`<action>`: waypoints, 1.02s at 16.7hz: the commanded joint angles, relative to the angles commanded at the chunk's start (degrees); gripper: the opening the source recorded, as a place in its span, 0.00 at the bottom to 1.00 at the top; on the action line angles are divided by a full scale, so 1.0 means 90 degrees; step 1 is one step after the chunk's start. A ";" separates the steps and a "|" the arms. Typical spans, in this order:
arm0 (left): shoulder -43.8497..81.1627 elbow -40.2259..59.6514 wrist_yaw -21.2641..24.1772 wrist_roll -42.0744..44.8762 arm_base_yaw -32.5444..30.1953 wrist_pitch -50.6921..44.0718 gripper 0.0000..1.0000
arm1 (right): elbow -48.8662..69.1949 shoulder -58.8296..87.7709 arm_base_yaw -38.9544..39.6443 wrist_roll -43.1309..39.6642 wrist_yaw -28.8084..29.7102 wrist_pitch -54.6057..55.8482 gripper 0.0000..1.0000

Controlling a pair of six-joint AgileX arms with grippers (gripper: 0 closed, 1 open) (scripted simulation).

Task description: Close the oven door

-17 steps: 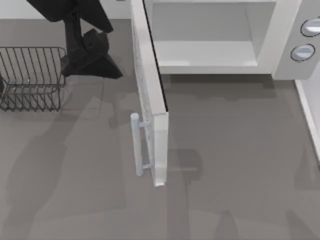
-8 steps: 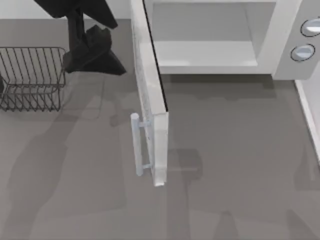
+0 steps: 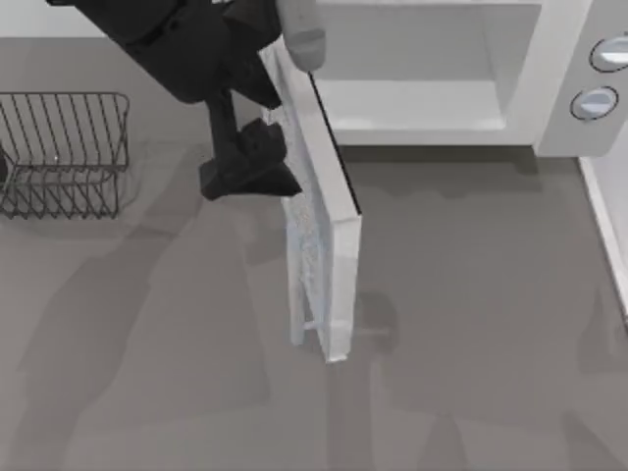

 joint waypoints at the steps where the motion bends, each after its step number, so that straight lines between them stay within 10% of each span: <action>1: 0.0000 -0.0129 -0.0013 -0.0042 -0.0042 0.0135 1.00 | 0.0000 0.0000 0.0000 0.0000 0.0000 0.0000 1.00; 6: -0.0001 -0.0201 -0.0021 -0.0066 -0.0067 0.0208 1.00 | 0.0000 0.0000 0.0000 0.0000 0.0000 0.0000 1.00; 17: -0.0001 -0.0201 -0.0021 -0.0066 -0.0067 0.0208 0.17 | 0.0000 0.0000 0.0000 0.0000 0.0000 0.0000 1.00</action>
